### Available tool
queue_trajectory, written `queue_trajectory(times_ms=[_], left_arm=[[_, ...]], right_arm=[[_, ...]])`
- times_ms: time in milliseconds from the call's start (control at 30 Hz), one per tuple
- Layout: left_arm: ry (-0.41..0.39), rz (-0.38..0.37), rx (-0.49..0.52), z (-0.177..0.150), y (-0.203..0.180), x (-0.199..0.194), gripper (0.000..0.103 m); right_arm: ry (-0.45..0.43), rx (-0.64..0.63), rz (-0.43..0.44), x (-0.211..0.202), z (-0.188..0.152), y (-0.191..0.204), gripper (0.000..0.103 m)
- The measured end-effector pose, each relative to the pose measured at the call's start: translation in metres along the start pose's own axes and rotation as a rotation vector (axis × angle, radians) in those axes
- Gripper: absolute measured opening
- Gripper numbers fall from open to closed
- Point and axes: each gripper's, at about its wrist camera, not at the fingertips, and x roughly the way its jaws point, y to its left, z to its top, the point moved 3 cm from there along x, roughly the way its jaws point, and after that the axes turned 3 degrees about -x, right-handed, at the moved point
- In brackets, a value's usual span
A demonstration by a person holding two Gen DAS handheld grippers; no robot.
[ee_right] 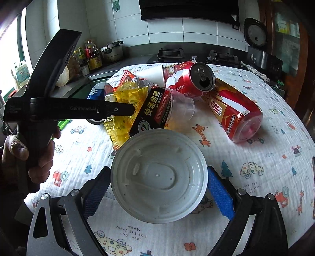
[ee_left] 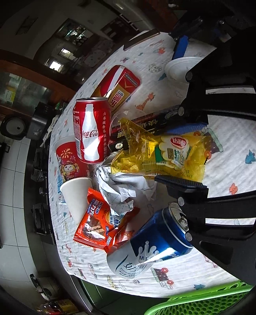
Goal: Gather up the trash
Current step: 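Reach the left tool to the yellow snack bag and close on it, then carry the yellow bag into the green basket and open the left tool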
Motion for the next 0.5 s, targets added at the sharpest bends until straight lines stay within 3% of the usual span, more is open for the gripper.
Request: queue_trajectory(times_ms=[167, 300, 500], left_arm=[[-0.023, -0.026, -0.002, -0.003, -0.003, -0.008, 0.019], [-0.065, -0.047, -0.008, -0.006, -0.004, -0.03, 0.017], [-0.153, -0.021, -0.052, -0.014, 0.019, -0.081, 0.017]], right_arm=[[-0.012, 0.003, 0.003, -0.006, 0.001, 0.001, 0.092], [-0.033, -0.013, 0.006, -0.015, 0.006, 0.006, 0.092], [-0.064, -0.052, 0.05, -0.027, 0.025, 0.025, 0.092]])
